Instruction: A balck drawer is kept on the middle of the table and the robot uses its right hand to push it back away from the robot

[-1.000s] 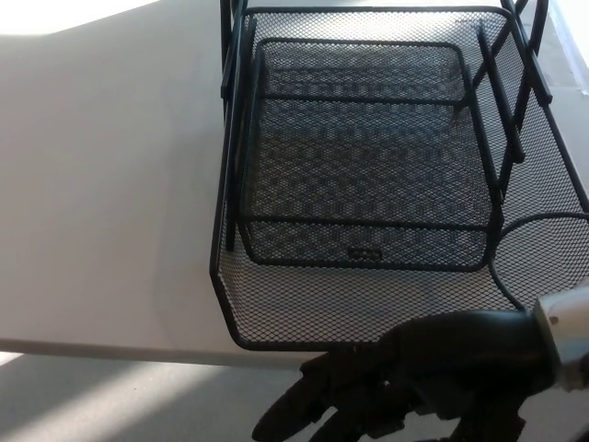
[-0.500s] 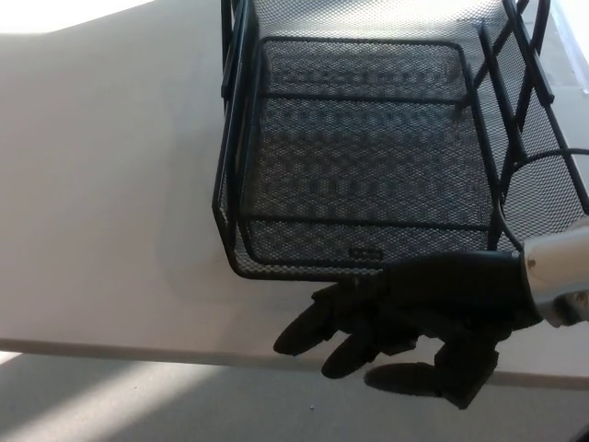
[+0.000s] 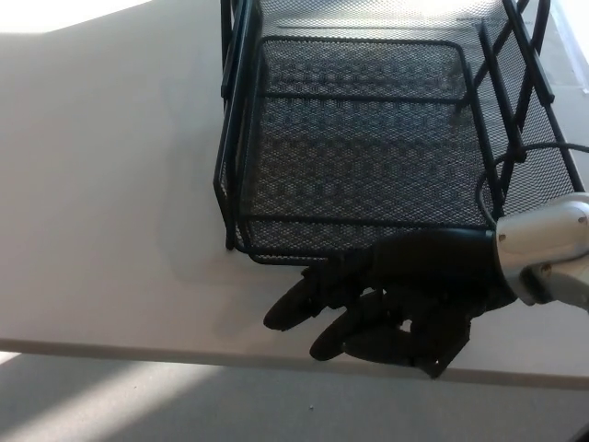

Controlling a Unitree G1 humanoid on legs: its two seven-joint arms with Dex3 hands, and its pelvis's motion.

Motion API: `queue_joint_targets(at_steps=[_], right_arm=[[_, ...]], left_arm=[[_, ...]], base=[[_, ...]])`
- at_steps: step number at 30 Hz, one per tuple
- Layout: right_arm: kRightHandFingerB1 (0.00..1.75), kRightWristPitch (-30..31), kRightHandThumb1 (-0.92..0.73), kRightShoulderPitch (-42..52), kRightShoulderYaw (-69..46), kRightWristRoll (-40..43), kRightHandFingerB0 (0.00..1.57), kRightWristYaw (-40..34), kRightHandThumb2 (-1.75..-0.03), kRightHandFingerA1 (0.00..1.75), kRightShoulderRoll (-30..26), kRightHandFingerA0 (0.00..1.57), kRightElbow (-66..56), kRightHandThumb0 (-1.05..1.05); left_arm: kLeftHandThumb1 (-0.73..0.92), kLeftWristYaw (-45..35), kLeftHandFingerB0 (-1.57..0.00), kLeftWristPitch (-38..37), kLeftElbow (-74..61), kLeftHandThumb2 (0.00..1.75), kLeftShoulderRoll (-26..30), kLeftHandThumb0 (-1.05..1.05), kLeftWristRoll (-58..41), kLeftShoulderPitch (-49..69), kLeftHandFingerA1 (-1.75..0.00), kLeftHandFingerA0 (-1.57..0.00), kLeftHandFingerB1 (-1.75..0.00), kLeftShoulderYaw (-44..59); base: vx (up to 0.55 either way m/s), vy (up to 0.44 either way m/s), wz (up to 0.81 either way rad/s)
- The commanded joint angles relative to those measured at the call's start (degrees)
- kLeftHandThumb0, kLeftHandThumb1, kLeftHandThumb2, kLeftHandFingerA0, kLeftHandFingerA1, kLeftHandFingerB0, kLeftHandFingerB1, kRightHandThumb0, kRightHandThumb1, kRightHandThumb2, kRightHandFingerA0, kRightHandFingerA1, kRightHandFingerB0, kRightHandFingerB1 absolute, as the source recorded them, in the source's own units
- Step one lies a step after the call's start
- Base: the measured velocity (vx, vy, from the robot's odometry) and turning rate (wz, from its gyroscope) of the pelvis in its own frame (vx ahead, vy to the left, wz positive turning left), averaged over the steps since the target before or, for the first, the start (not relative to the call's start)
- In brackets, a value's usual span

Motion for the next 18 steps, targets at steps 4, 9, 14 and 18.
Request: queue_joint_targets(at_steps=[4,9,14,18], right_arm=[[0.48,2.2,-0.58,-0.6,-0.7,-1.5,0.01,0.8,-1.11,0.48,5.2,0.0,5.9,-0.34],[0.48,1.5,-0.59,-1.9,0.0,-3.3,0.01,1.1,-1.11,0.48,7.3,0.0,8.6,-0.35],[0.48,0.5,-0.58,-4.5,-0.7,-4.5,0.0,2.4,-1.11,0.49,8.0,0.0,11.2,-0.35],[0.48,0.4,-0.57,-5.8,-1.0,-5.3,0.0,2.6,-1.1,0.49,8.4,0.0,12.5,-0.36]], left_arm=[[0.81,-0.5,-0.17,-1.0,0.0,0.65,1.3,-0.71,-0.1,0.5,-0.29,-0.2,-0.27,0.2],[0.8,-0.2,-0.18,-1.2,0.6,0.65,1.0,-0.7,-0.2,0.5,-0.29,-0.21,-0.27,0.3],[0.81,-0.7,-0.17,-1.7,0.3,0.65,1.2,-0.7,-0.5,0.7,-0.29,-0.2,-0.27,0.5],[0.81,-0.5,-0.17,-1.6,0.4,0.65,1.2,-0.69,-0.3,0.8,-0.29,-0.2,-0.27,0.4]], base=[[0.0,0.0,0.0],[0.0,0.0,0.0],[0.0,0.0,0.0],[0.0,0.0,0.0]])
